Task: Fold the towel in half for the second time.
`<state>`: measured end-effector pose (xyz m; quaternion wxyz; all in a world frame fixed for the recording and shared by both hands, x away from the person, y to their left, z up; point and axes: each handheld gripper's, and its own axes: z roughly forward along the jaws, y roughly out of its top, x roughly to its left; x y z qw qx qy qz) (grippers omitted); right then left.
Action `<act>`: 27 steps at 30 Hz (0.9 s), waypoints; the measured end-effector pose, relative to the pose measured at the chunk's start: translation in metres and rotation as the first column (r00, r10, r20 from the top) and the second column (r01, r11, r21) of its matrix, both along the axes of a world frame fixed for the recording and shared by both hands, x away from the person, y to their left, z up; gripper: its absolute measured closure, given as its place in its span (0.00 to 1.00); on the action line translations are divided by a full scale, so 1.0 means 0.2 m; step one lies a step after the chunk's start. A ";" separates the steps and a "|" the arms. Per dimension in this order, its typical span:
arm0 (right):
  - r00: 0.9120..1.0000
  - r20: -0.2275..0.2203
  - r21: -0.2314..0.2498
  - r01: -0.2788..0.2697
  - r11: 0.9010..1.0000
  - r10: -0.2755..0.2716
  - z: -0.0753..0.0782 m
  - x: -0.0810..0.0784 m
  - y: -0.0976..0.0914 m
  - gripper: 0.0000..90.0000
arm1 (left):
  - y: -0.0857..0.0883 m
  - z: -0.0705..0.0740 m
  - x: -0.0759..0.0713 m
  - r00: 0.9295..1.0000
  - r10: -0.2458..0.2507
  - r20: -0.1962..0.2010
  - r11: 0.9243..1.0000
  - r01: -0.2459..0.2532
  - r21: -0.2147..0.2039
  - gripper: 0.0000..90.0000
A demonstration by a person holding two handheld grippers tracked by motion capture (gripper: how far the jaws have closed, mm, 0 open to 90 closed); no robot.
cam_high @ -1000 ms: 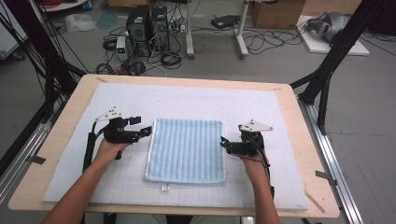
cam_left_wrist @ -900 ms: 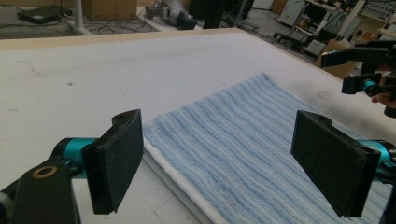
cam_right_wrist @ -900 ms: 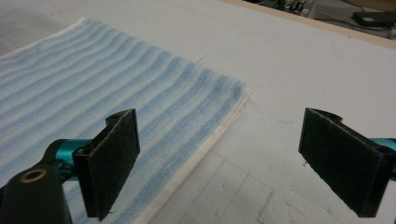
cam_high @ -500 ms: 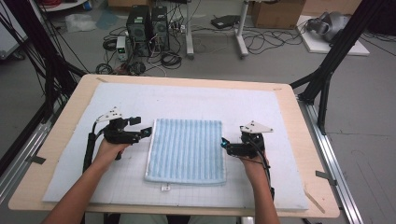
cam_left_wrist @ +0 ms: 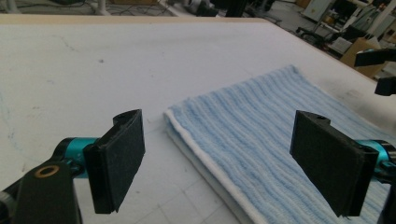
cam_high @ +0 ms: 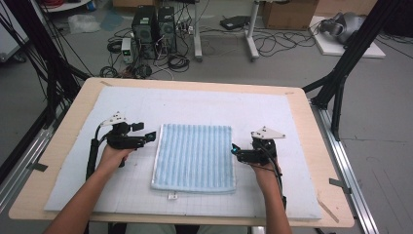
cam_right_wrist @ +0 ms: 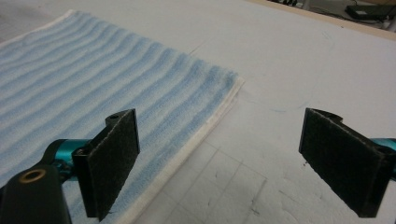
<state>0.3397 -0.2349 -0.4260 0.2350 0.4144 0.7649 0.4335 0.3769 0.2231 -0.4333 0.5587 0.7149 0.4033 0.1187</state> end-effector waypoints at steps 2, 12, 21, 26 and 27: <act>1.000 -0.011 0.008 0.007 1.000 -0.007 0.00 0.00 0.00 0.13 | 0.01 0.00 0.00 1.000 0.006 0.001 1.000 -0.006 -0.002 0.20; 1.000 -0.013 0.008 -0.001 1.000 0.001 -0.01 0.01 -0.01 0.13 | 0.00 -0.02 0.03 0.999 0.027 -0.044 0.999 -0.025 0.039 0.23; 1.000 -0.017 0.044 -0.002 0.999 0.003 0.00 0.02 -0.01 0.13 | 0.00 -0.03 0.12 0.995 0.048 -0.087 0.994 -0.040 0.097 0.29; 1.000 -0.028 0.049 -0.002 0.999 0.003 -0.01 0.02 -0.01 0.13 | -0.05 0.00 0.21 0.996 0.035 -0.086 0.988 -0.021 0.151 0.34; 1.000 -0.030 0.047 -0.004 0.999 0.006 -0.01 0.02 -0.01 0.13 | -0.06 0.00 0.22 0.995 0.030 -0.094 0.986 -0.014 0.166 0.35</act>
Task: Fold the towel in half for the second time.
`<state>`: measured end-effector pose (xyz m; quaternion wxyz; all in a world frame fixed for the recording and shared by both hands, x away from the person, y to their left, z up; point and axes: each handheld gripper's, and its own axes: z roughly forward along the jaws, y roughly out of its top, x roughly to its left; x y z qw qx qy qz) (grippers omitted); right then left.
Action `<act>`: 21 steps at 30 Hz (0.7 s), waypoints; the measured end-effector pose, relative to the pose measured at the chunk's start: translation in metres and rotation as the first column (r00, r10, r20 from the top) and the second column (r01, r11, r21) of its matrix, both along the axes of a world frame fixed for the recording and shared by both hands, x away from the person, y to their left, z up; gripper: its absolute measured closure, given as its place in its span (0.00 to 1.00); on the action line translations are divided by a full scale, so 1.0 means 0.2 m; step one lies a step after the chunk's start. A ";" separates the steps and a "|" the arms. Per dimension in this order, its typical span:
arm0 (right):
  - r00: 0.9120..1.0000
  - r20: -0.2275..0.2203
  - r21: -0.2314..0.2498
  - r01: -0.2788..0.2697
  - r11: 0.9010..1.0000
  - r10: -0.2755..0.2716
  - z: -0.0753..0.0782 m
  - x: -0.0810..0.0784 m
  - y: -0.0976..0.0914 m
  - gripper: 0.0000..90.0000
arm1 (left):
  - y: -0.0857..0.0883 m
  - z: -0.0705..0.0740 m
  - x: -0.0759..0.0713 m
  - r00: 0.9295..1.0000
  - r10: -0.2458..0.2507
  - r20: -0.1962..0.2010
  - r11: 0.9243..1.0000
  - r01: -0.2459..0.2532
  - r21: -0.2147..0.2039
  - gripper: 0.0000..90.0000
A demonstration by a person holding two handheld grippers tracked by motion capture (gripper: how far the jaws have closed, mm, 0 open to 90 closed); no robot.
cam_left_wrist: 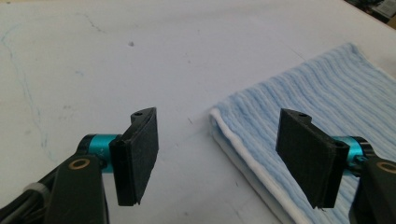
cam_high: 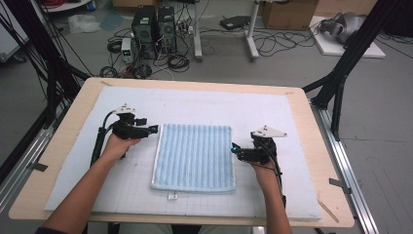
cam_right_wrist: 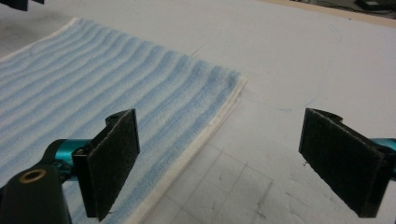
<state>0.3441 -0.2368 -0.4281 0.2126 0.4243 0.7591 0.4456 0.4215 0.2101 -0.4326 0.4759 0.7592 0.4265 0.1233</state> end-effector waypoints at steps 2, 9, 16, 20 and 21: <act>1.000 -0.004 -0.001 -0.001 1.000 0.001 0.00 0.00 0.01 0.13 | -0.03 0.00 0.03 1.000 -0.006 -0.005 1.000 0.006 0.019 0.36; 1.000 -0.011 -0.003 -0.003 1.000 0.003 0.00 0.00 0.01 0.13 | -0.13 -0.06 0.06 0.999 -0.046 -0.018 0.995 0.047 0.085 0.36; 1.000 -0.012 -0.005 -0.005 1.000 0.005 0.00 0.00 0.00 0.13 | -0.17 -0.08 0.07 0.998 -0.054 -0.025 0.987 0.057 0.152 0.61; 1.000 -0.028 -0.015 0.001 1.000 -0.002 -0.01 0.00 0.00 0.13 | -0.16 -0.08 0.06 0.997 -0.076 -0.032 0.987 0.080 0.142 0.79; 1.000 -0.027 -0.016 0.001 1.000 -0.001 -0.01 0.00 0.01 0.13 | -0.16 -0.08 0.06 0.995 -0.088 -0.037 0.987 0.092 0.129 0.86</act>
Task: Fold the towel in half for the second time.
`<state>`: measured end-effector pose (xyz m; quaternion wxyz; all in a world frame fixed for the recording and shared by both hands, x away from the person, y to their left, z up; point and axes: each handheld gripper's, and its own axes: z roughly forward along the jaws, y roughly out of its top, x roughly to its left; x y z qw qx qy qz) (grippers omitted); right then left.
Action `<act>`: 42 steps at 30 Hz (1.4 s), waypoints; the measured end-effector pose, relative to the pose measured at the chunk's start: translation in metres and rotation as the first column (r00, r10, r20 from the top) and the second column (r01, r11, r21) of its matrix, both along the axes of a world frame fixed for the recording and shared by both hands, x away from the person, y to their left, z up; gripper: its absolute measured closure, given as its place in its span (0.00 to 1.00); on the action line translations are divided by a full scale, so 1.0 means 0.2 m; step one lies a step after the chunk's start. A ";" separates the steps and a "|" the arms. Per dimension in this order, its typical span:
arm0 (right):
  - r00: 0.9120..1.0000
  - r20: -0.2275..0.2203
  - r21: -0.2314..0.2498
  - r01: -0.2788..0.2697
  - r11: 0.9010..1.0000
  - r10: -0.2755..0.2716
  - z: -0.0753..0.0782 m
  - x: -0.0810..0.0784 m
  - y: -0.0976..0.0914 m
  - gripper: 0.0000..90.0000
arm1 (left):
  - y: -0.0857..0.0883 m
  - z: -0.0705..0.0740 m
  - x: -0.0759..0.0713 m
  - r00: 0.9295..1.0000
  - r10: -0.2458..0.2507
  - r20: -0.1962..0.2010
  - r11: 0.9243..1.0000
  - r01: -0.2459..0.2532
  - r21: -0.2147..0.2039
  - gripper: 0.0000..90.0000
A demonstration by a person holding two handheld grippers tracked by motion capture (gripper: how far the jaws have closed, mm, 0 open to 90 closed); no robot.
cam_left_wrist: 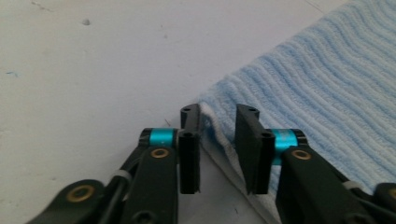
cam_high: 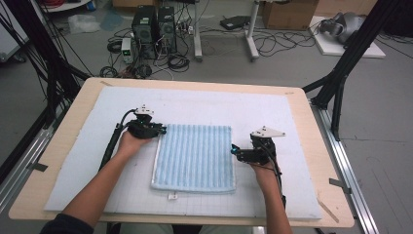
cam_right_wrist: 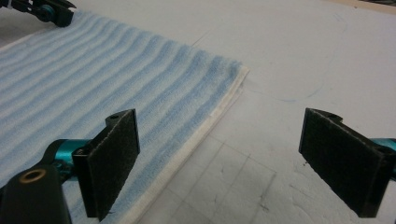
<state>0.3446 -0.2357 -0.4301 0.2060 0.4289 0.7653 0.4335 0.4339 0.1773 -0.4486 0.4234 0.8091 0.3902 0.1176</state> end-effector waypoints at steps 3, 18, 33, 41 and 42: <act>1.000 0.000 -0.011 0.009 1.000 -0.009 0.00 0.00 0.01 0.13 | -0.01 0.00 0.00 1.000 -0.006 0.014 1.000 0.006 0.002 0.95; 0.998 -0.062 -0.058 0.020 0.998 -0.023 -0.02 0.19 0.07 0.13 | 0.02 0.00 0.00 1.000 -0.019 0.009 0.999 0.019 -0.048 0.97; 0.988 -0.147 -0.129 -0.067 0.989 0.048 -0.05 0.46 0.21 0.93 | 0.06 0.00 0.02 0.999 0.036 -0.003 0.988 -0.037 -0.153 0.98; 0.999 -0.031 -0.112 0.024 0.993 -0.027 0.01 0.49 0.20 0.96 | 0.04 0.08 0.11 0.992 0.116 0.039 0.963 -0.103 -0.249 0.98; 0.999 -0.013 -0.104 0.033 0.994 -0.034 0.02 0.50 0.20 0.96 | 0.04 0.10 0.12 0.993 0.113 0.041 0.962 -0.099 -0.253 0.98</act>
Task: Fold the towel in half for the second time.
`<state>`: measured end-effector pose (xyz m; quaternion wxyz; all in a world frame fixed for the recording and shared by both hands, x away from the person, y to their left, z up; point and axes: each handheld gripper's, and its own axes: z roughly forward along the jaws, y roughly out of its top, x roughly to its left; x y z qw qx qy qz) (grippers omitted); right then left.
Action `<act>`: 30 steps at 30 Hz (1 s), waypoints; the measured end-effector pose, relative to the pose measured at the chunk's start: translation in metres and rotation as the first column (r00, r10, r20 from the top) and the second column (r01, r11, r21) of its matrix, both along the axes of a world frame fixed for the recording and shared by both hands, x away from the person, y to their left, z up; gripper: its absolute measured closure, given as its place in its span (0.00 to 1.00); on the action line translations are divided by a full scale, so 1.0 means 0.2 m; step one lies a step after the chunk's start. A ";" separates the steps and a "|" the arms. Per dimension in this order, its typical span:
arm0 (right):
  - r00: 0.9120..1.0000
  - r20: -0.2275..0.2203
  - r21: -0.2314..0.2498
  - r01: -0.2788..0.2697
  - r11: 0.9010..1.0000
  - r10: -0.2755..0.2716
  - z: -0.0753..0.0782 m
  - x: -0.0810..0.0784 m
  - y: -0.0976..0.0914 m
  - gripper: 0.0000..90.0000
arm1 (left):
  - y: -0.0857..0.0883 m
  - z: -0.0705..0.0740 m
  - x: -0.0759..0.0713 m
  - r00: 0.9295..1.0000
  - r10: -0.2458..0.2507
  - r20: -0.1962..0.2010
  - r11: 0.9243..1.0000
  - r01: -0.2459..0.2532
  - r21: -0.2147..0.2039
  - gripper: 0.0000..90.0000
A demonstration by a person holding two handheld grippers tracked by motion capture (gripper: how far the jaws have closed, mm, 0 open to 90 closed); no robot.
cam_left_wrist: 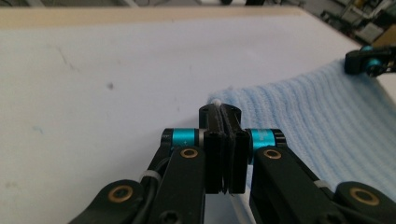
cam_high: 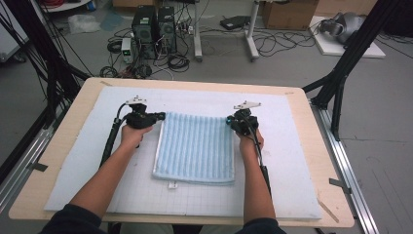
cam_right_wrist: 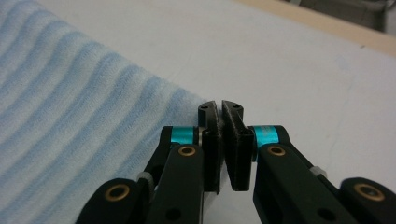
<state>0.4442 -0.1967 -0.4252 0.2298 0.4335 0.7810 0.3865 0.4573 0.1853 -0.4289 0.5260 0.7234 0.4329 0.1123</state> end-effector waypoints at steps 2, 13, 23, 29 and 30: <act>0.999 0.025 0.024 0.020 1.000 -0.021 0.02 0.01 0.00 0.96 | -0.01 0.02 0.00 1.000 -0.005 0.016 1.000 0.005 -0.001 0.98; 0.992 0.104 0.068 -0.073 0.995 0.066 0.10 -0.14 -0.02 0.96 | 0.04 0.05 -0.14 0.994 -0.085 0.066 0.996 0.083 0.028 0.98; 0.982 0.136 0.077 -0.140 0.987 0.128 0.13 -0.36 -0.03 0.96 | 0.08 0.04 -0.35 0.985 -0.130 0.115 0.991 0.128 0.028 0.97; 0.978 0.140 0.071 -0.165 0.984 0.154 0.11 -0.48 -0.03 0.96 | 0.11 0.02 -0.46 0.982 -0.144 0.123 0.990 0.143 0.015 0.97; 0.977 0.139 0.072 -0.170 0.983 0.159 0.11 -0.49 -0.03 0.96 | 0.11 0.01 -0.48 0.982 -0.147 0.123 0.989 0.146 0.016 0.97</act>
